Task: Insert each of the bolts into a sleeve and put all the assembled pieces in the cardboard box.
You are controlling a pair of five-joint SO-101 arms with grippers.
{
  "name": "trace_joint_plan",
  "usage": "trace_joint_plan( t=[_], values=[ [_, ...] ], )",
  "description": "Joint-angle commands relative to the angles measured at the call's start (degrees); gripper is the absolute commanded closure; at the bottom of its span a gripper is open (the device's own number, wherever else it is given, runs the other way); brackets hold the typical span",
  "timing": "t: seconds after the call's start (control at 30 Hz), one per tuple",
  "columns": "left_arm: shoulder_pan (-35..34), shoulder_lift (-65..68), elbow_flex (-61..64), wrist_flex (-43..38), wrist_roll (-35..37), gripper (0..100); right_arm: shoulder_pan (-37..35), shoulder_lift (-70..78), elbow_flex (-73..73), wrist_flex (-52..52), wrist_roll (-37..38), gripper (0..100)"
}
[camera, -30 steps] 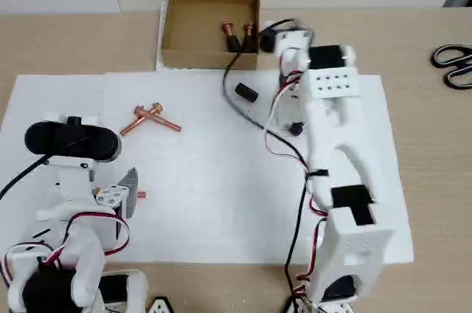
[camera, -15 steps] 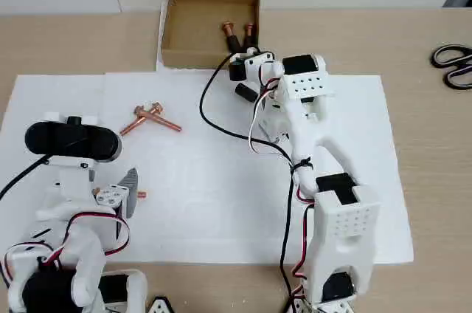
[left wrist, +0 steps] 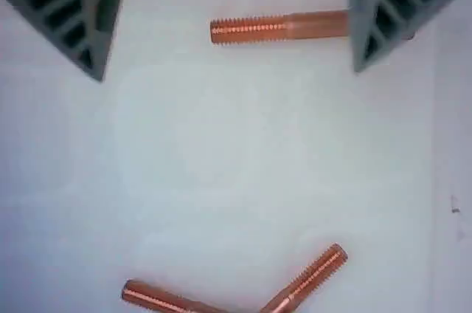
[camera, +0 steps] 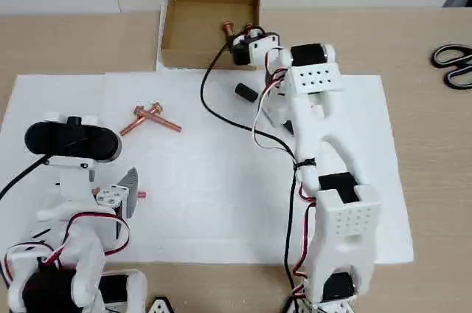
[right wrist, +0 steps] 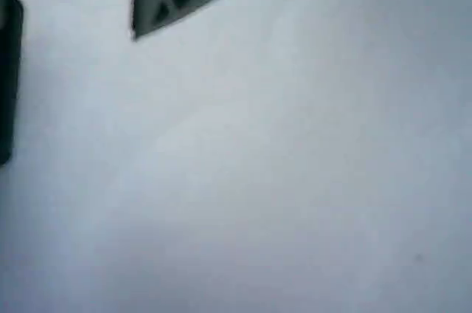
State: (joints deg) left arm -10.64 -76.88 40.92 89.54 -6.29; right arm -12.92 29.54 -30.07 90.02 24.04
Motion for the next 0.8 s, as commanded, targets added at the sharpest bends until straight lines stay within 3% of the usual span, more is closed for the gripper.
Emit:
trace_joint_plan(
  t=[0.0,0.77],
  values=[
    [-0.18,-0.18,-0.48,0.00,0.44,80,1.10,-0.40,-2.37,-1.45,0.62,86.9],
    [-0.09,-0.18,-0.48,-0.09,0.44,80,0.48,13.23,-4.84,-1.36,1.85,84.0]
  ],
)
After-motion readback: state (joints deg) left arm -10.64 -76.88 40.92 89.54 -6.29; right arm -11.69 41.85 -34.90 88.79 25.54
